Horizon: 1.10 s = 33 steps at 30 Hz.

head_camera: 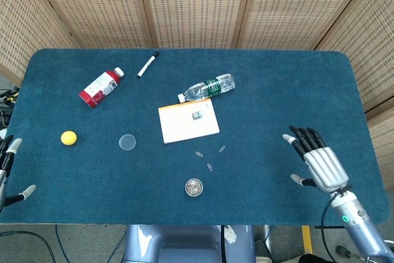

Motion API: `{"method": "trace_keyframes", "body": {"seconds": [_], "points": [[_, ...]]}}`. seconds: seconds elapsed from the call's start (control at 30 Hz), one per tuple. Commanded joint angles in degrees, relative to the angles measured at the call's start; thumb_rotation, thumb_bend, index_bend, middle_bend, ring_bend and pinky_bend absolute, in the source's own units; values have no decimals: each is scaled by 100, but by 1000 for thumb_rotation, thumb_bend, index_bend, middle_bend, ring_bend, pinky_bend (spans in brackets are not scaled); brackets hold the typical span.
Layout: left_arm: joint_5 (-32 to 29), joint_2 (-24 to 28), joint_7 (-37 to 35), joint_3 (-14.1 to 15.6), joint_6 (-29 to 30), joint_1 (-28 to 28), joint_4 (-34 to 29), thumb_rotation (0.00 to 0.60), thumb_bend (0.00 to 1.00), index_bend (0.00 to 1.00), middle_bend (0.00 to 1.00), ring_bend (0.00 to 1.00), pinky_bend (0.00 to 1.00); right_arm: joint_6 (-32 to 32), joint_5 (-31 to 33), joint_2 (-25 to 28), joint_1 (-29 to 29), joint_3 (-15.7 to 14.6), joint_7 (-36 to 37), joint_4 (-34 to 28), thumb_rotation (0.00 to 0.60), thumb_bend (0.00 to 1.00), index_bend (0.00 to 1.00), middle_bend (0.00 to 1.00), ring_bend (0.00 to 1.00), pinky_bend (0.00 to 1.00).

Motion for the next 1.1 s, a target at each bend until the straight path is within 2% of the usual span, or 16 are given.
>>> {"method": "trace_keyframes", "body": {"seconds": [0.03, 0.2, 0.43, 0.67, 1.1], "points": [[-116, -26, 87, -28, -76, -30, -8, 600, 0, 0, 0, 0, 0, -1052, -206, -292, 975, 188, 598, 630, 600, 71, 228, 0, 0, 0], [-291, -74, 182, -86, -197, -92, 5, 600, 0, 0, 0, 0, 0, -1716, -7, -774, 1612, 321, 731, 1130, 600, 173, 301, 0, 0, 0], [-402, -107, 218, -114, -284, -136, 37, 600, 0, 0, 0, 0, 0, -2078, 256, -1256, 2002, 407, 570, 1557, 600, 285, 382, 0, 0, 0], [-505, -138, 246, -139, -371, -186, 75, 600, 0, 0, 0, 0, 0, -2435, 583, -1904, 2364, 382, 114, 1981, 600, 305, 455, 0, 0, 0], [-572, -159, 242, -134, -438, -226, 89, 600, 0, 0, 0, 0, 0, -2886, 1490, -2790, 2714, 362, -755, 2595, 600, 337, 457, 0, 0, 0]]}}
